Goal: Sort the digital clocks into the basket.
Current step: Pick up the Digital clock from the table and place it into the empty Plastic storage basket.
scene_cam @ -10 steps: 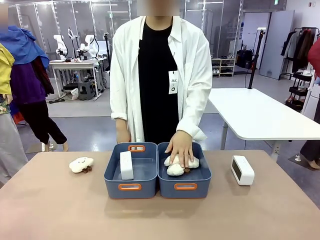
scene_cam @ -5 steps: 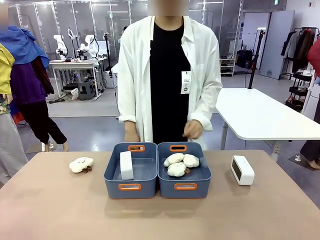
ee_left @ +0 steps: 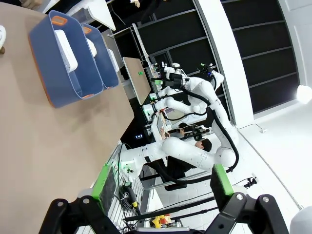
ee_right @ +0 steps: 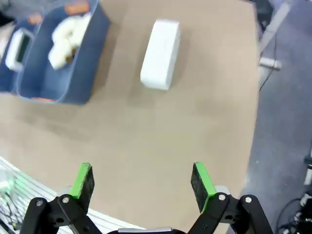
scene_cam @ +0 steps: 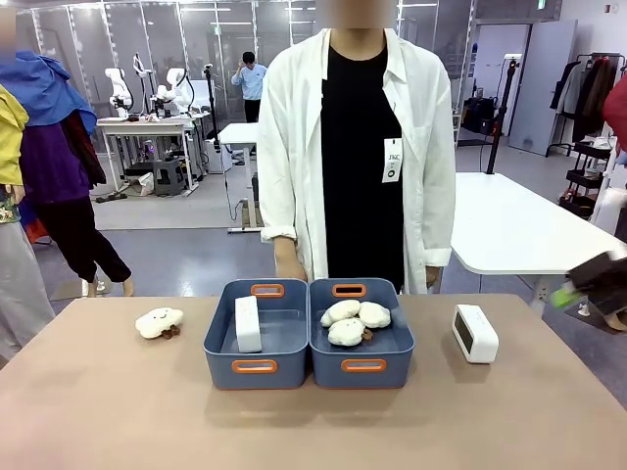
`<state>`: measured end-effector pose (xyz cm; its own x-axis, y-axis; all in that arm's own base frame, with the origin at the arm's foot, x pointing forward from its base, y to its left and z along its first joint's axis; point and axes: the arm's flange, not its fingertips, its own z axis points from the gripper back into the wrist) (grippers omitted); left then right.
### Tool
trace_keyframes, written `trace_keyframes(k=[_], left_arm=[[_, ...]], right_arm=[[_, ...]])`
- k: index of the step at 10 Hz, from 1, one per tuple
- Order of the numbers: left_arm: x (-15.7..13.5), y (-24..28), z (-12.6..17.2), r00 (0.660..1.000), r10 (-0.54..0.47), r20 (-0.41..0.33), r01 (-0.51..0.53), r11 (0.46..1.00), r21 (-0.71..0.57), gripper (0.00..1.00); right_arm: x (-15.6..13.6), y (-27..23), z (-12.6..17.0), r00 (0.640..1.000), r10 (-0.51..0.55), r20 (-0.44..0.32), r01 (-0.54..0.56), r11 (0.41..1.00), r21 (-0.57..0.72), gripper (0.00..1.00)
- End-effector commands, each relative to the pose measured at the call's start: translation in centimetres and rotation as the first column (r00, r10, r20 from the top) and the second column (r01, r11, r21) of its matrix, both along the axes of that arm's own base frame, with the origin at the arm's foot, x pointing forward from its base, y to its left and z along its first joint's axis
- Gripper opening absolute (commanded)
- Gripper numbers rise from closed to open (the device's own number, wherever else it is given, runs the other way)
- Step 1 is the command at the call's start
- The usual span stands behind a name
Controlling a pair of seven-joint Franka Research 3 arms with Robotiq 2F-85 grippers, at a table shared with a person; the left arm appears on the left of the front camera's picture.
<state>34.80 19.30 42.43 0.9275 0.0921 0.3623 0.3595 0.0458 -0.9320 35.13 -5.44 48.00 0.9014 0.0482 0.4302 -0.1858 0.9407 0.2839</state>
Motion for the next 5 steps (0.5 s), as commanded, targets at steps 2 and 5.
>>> trace_keyframes(k=[2,5], left_arm=[[-0.6,-0.1,0.5,1.0,-0.005,-0.005,0.005,1.0,0.001,1.0],[-0.6,-0.1,0.5,1.0,-0.005,-0.005,0.005,1.0,0.001,1.0]], right_arm=[[3.8,3.5,-3.7,0.986,0.074,-0.151,-0.097,0.984,-0.15,1.0],[3.8,4.1,-3.7,0.993,0.067,-0.098,-0.079,0.989,-0.125,1.0]])
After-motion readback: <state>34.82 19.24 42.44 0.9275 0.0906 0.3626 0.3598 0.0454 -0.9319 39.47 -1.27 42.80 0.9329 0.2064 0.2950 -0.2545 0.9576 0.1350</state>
